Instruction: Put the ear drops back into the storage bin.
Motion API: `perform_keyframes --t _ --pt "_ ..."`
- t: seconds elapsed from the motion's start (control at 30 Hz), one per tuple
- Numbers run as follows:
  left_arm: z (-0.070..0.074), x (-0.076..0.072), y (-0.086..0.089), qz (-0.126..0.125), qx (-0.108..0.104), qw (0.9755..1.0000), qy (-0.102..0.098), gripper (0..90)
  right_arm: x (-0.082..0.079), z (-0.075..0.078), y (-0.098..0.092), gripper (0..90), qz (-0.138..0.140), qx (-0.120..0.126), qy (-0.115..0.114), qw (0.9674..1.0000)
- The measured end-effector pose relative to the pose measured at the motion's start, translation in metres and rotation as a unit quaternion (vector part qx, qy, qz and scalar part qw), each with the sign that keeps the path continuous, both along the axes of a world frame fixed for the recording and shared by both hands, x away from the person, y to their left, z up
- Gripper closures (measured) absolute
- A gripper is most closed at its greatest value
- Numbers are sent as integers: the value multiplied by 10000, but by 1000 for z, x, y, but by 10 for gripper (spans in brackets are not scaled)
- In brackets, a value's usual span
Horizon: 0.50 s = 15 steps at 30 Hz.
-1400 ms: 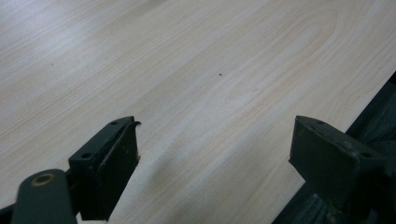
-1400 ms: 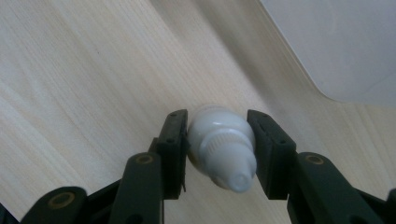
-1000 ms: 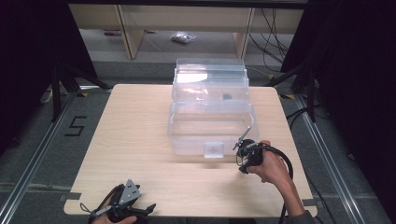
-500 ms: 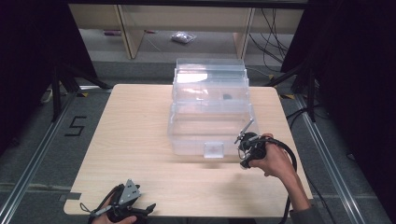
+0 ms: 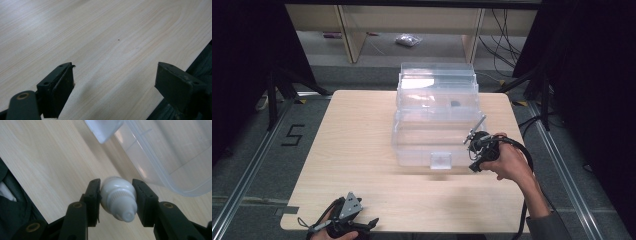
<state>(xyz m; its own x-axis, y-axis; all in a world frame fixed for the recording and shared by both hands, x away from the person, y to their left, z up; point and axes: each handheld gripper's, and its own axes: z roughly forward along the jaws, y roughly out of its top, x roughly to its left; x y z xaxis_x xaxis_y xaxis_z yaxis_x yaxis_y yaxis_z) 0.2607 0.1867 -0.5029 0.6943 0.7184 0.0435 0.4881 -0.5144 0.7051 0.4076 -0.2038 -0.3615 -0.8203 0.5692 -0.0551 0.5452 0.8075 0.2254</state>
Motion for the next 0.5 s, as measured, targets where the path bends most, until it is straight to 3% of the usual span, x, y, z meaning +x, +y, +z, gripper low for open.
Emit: perform_keyframes --t 0.1,0.5 --pt "-1 -1 -1 14 -75 10000 14 148 1 7 2 602 -3 -1 30 10000" --pt "1 0 1 -14 19 10000 6 149 13 32 9 602 30 80 81 9999"
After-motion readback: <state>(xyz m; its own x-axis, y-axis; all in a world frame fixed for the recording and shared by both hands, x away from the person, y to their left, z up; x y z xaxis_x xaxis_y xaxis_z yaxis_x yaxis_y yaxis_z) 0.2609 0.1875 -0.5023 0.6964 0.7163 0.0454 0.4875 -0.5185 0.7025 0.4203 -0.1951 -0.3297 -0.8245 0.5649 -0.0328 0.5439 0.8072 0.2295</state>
